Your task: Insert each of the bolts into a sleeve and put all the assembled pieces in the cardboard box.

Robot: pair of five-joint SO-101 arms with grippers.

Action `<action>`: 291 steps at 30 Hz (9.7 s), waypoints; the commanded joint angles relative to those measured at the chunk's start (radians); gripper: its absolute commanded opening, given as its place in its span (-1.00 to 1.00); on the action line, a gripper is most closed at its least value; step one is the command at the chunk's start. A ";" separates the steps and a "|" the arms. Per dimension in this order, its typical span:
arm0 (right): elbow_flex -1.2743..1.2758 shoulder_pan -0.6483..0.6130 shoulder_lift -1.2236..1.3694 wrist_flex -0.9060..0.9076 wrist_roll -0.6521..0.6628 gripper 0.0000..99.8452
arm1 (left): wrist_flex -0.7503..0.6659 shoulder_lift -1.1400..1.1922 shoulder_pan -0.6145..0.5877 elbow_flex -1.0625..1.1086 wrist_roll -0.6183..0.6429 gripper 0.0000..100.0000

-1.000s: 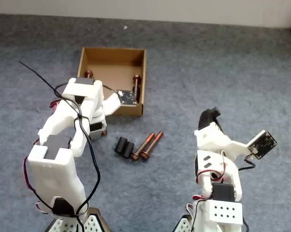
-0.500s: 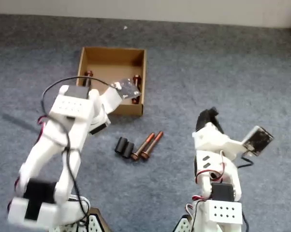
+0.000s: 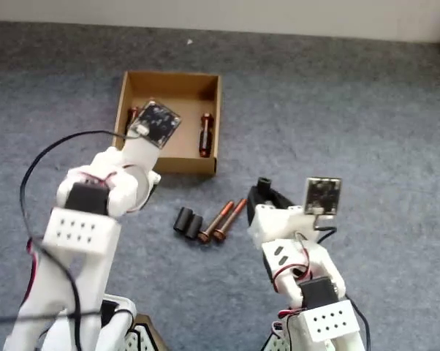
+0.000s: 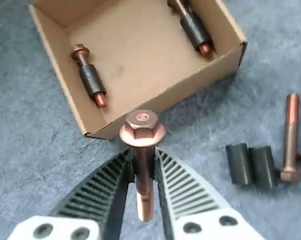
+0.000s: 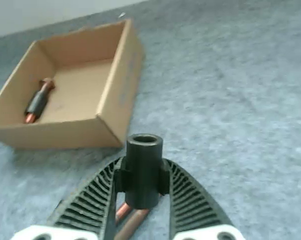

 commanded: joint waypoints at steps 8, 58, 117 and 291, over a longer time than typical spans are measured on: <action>-0.005 -0.176 -0.021 0.002 0.061 -0.99 | -0.043 -0.407 0.019 0.139 0.322 -0.99; 0.216 -0.443 -0.022 -0.558 0.379 -0.99 | -0.186 -0.998 0.406 0.363 0.446 -0.99; 0.216 -0.280 -0.022 -0.340 0.377 -0.99 | 0.084 -1.087 0.067 0.349 0.267 -0.51; -1.001 -0.288 0.924 0.552 -0.160 -0.99 | -0.058 -1.087 -0.202 0.937 0.163 -0.80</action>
